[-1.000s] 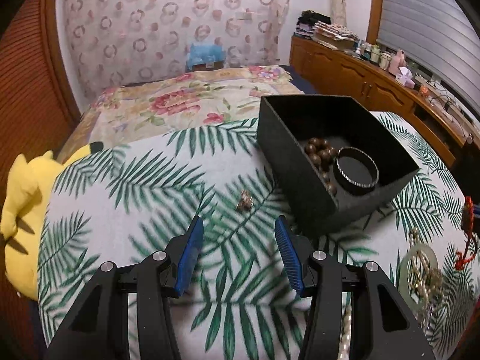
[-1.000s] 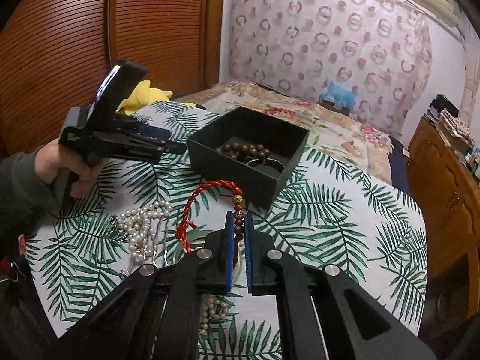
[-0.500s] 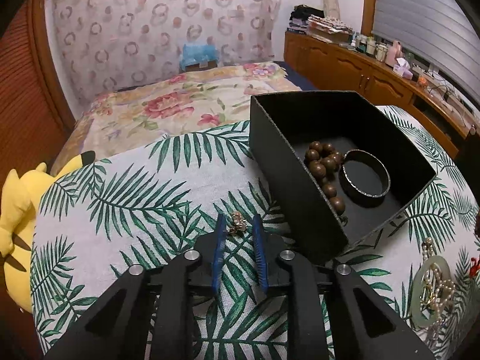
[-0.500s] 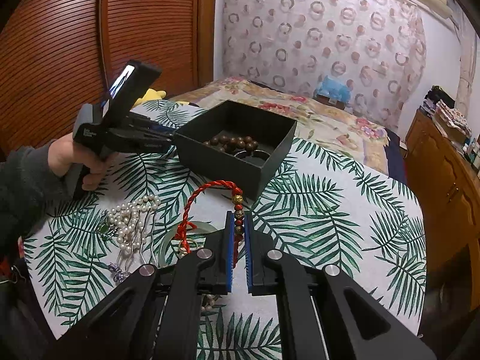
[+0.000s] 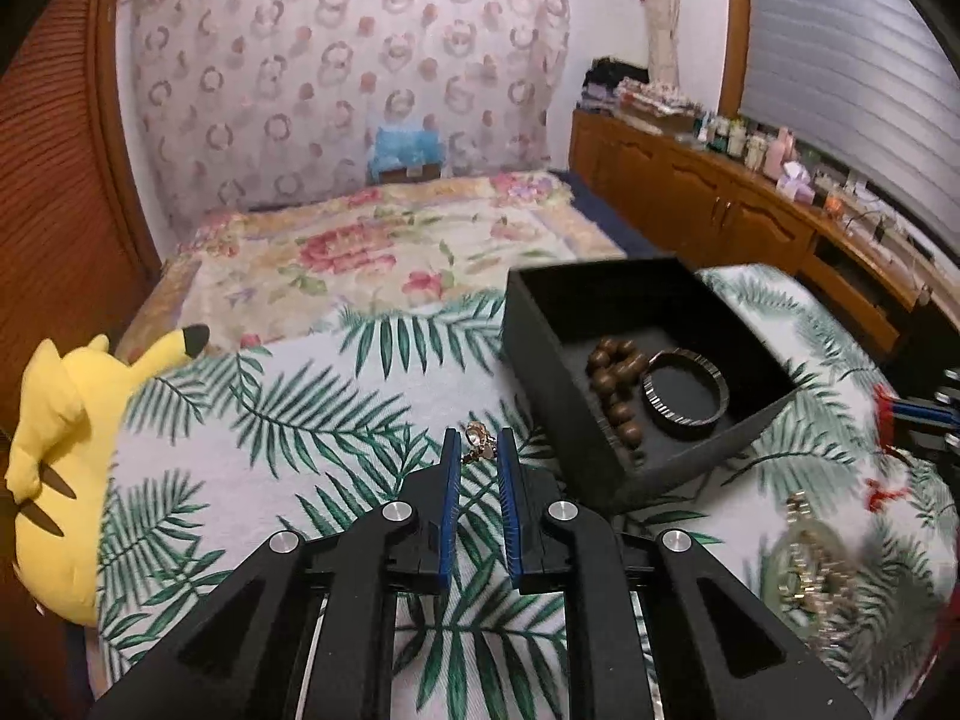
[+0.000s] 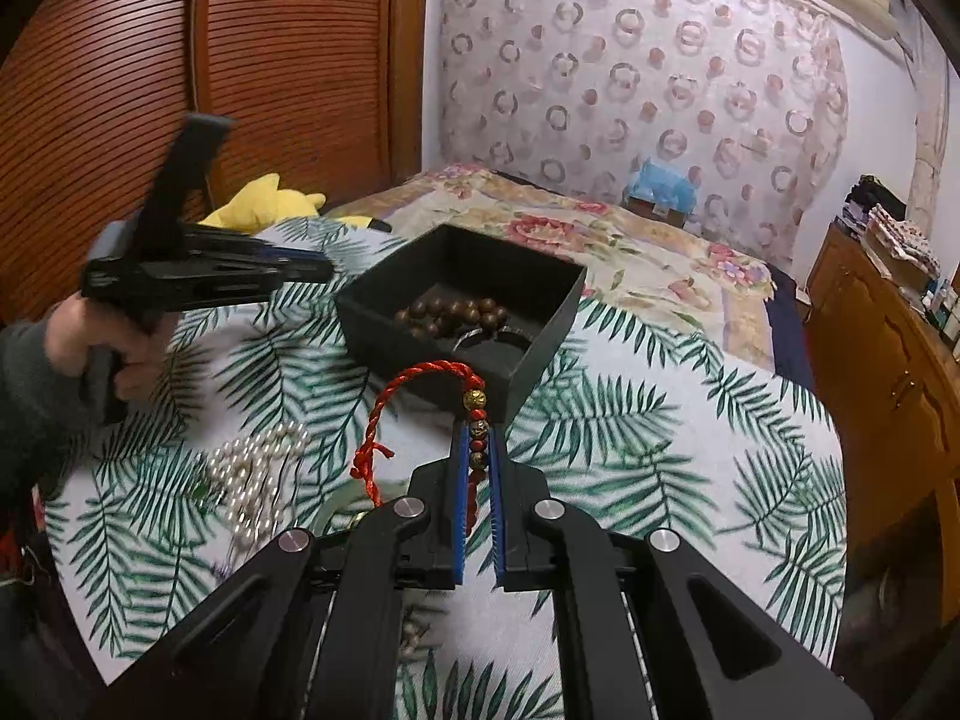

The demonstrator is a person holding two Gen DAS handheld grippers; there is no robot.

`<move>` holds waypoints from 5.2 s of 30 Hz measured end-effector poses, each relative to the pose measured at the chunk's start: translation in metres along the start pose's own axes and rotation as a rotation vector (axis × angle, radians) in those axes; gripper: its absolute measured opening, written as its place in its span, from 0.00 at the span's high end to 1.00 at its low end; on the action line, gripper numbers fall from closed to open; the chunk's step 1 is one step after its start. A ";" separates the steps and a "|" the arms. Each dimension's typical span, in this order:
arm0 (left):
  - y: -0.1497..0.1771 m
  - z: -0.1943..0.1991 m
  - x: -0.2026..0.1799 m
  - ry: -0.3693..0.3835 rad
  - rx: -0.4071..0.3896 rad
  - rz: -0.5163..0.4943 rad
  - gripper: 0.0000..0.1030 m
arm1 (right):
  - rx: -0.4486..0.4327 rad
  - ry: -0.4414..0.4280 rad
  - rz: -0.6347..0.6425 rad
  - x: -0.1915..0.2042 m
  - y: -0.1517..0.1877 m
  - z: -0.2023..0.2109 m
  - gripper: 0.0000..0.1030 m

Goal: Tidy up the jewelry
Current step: 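Place the small ring in the black box with the left gripper while right carries red cord, then lower the red cord bracelet into the black box and open the right gripper, then grasp the pearl strand with the left gripper, then lift the pearl strand with the left gripper and carry it over the black box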

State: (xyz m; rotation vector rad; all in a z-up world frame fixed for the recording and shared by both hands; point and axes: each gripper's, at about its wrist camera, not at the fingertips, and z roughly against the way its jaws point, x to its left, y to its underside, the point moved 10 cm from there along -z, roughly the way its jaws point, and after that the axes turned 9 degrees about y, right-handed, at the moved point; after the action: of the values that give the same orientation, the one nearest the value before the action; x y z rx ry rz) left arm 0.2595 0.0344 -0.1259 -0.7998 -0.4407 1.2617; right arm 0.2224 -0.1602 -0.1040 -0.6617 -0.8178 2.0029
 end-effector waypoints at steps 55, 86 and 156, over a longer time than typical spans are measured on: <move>0.015 0.073 -0.040 0.004 -0.099 0.004 0.45 | 0.017 0.023 -0.070 0.004 -0.078 -0.088 0.82; 0.099 0.079 -0.058 0.052 -0.007 0.062 0.34 | 0.016 -0.035 -0.077 0.024 0.069 0.024 0.68; 0.057 0.063 -0.092 0.089 0.020 -0.100 0.93 | -0.169 0.037 -0.068 -0.007 0.001 0.101 0.95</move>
State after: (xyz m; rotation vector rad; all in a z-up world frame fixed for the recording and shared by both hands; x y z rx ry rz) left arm 0.1529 -0.0303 -0.1147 -0.8038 -0.3909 1.1324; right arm 0.1546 -0.1972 -0.0386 -0.7550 -0.9824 1.8689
